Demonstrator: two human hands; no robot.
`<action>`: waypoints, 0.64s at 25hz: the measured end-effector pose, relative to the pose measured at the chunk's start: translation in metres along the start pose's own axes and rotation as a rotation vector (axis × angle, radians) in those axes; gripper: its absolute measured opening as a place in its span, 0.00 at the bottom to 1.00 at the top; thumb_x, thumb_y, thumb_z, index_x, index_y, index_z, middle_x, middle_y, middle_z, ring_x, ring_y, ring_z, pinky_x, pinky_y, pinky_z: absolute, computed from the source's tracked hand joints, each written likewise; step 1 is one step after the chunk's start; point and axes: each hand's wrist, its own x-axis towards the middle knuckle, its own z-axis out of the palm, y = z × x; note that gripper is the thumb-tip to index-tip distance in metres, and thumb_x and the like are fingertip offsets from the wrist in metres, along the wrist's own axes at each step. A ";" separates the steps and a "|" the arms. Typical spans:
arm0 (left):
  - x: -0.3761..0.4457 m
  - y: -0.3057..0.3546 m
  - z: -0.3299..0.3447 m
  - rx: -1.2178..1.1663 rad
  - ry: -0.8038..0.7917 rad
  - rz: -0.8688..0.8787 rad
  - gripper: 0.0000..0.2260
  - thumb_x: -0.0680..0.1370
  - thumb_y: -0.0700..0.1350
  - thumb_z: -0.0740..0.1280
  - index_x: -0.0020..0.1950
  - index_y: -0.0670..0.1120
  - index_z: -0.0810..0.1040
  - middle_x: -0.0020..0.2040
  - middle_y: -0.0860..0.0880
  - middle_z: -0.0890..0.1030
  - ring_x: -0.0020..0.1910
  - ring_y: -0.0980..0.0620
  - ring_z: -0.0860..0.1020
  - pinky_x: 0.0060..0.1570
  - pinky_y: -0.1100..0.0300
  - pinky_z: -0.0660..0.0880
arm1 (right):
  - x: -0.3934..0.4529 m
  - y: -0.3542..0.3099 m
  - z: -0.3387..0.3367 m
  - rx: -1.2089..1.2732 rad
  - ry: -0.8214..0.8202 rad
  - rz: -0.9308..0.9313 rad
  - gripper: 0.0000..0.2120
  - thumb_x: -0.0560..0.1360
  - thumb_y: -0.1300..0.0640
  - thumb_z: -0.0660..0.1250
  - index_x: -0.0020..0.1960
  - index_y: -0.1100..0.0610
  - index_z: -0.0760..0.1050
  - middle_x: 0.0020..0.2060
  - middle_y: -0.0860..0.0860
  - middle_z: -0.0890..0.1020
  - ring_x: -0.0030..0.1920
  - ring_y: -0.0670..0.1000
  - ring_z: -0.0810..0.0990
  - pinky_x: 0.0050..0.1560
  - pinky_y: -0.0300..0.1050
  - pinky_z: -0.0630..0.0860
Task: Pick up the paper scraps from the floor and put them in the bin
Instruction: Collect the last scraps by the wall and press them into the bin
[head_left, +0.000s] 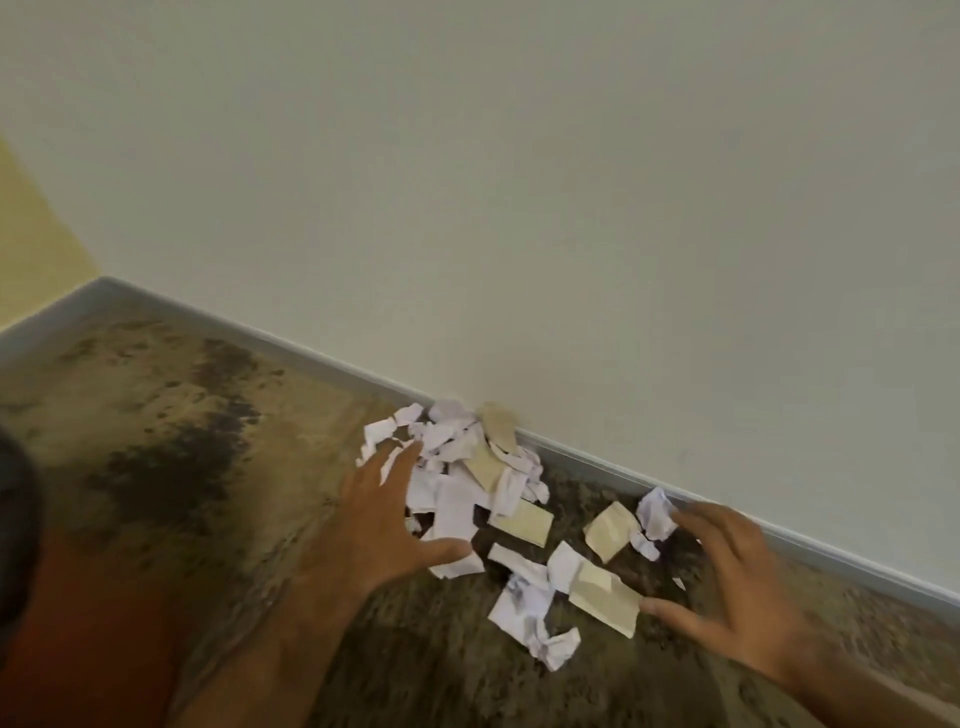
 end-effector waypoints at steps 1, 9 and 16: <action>0.007 -0.006 0.013 -0.034 -0.003 -0.098 0.59 0.51 0.82 0.63 0.76 0.66 0.43 0.80 0.54 0.49 0.79 0.47 0.50 0.74 0.41 0.58 | -0.012 0.015 0.014 -0.015 -0.023 0.127 0.45 0.62 0.21 0.63 0.69 0.49 0.68 0.66 0.53 0.72 0.65 0.58 0.70 0.60 0.65 0.72; 0.039 -0.011 0.064 0.003 -0.033 -0.348 0.66 0.43 0.83 0.65 0.73 0.68 0.35 0.80 0.45 0.42 0.78 0.38 0.43 0.72 0.33 0.53 | 0.019 -0.004 0.071 0.239 -0.087 0.309 0.59 0.54 0.17 0.64 0.76 0.35 0.43 0.78 0.47 0.48 0.76 0.57 0.53 0.70 0.67 0.63; 0.057 0.007 0.071 0.216 -0.077 -0.228 0.48 0.63 0.68 0.74 0.75 0.66 0.50 0.74 0.45 0.60 0.70 0.39 0.65 0.64 0.42 0.70 | 0.081 -0.065 0.114 0.092 -0.141 -0.056 0.52 0.61 0.17 0.54 0.77 0.36 0.37 0.78 0.52 0.39 0.77 0.60 0.47 0.73 0.65 0.48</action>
